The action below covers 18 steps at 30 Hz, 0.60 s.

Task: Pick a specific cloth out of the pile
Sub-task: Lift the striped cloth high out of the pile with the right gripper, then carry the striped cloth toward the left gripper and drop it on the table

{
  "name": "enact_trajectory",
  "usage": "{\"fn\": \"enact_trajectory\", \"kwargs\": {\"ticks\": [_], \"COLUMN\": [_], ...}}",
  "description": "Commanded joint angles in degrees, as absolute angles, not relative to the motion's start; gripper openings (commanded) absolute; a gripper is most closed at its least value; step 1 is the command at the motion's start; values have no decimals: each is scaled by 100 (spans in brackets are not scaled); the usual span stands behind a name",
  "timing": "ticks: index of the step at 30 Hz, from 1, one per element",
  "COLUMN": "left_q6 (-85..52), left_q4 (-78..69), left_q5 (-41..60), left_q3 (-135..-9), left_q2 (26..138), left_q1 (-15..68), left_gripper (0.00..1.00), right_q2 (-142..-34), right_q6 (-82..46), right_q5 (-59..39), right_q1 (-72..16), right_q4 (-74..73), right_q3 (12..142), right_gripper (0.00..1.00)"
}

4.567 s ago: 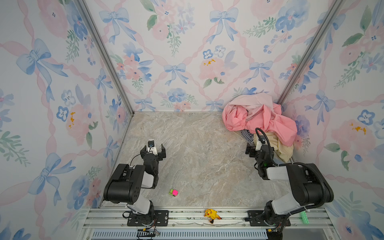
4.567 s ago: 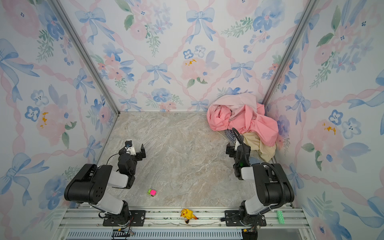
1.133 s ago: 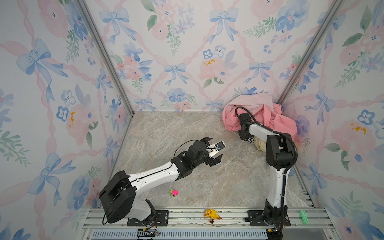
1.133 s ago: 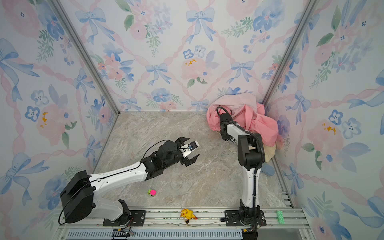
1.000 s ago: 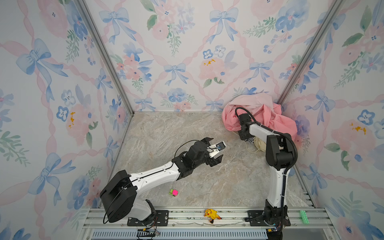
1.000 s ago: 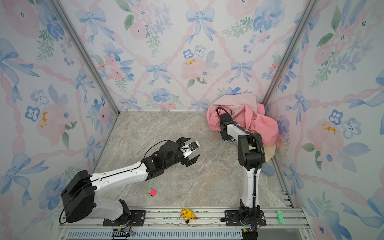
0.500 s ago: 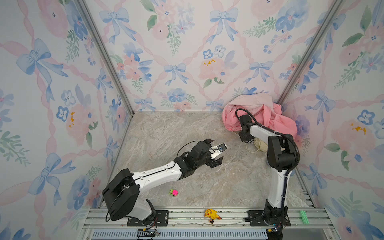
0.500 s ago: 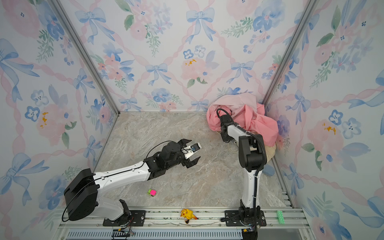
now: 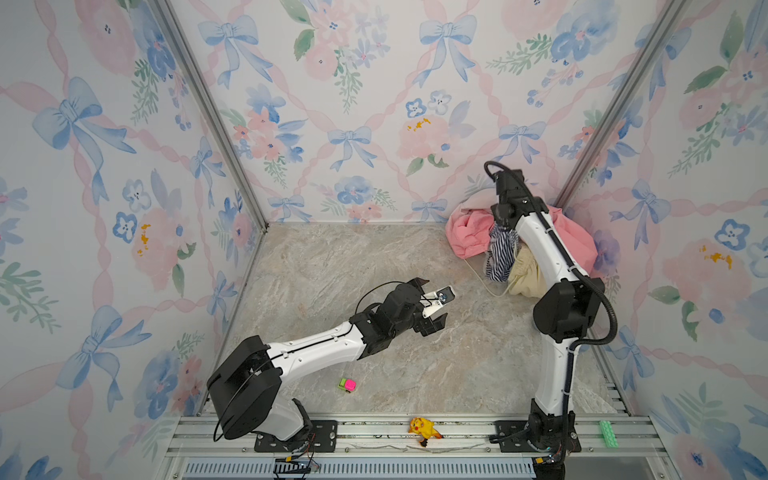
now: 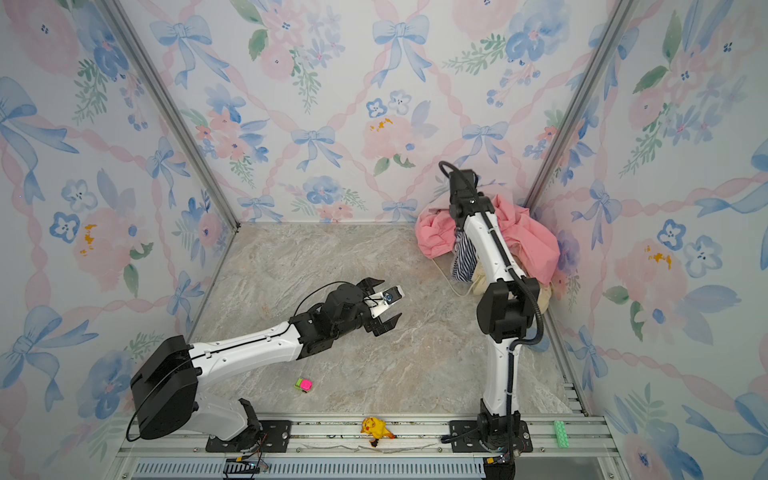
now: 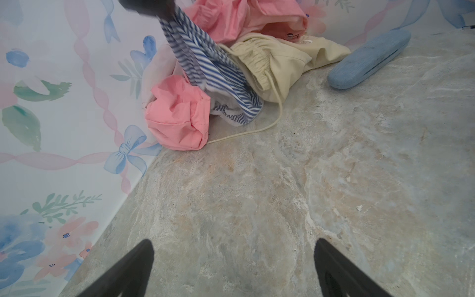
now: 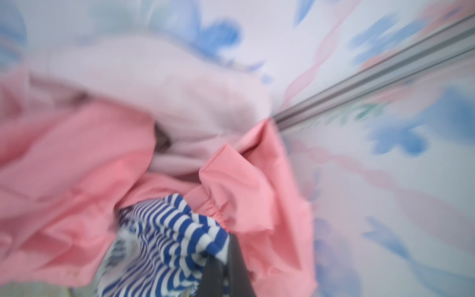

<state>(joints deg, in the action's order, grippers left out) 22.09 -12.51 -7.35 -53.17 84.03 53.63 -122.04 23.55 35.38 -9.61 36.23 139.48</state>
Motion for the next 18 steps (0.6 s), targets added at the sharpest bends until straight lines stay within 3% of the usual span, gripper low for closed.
{"fn": "enact_trajectory", "kwargs": {"ticks": [1, 4, 6, 14, 18], "left_q6": [2224, 2224, 2228, 2287, 1722], "left_q4": [-1170, -1160, -1151, -850, 165], "left_q5": [-800, -864, -895, -1057, -1777], "left_q3": [-5467, -5467, -5467, -5524, -5645], "left_q2": [8536, 8484, 8418, 7840, 7071], "left_q1": [5367, 5364, 5369, 5199, 5239], "left_gripper": [98, 98, 98, 98, 98], "right_q2": [-11313, -11336, -11293, -11467, -12013], "right_q6": [3698, 4120, 3646, 858, 90], "right_q5": [3654, 2955, 2723, 1877, 1749], "right_q1": [-1363, -1921, -2192, -2960, -3438], "right_q4": [1112, -255, -601, 473, 671], "right_q3": [14670, 14946, 15018, 14484, 14214], "right_gripper": [0, 0, 0, 0, 0]}}
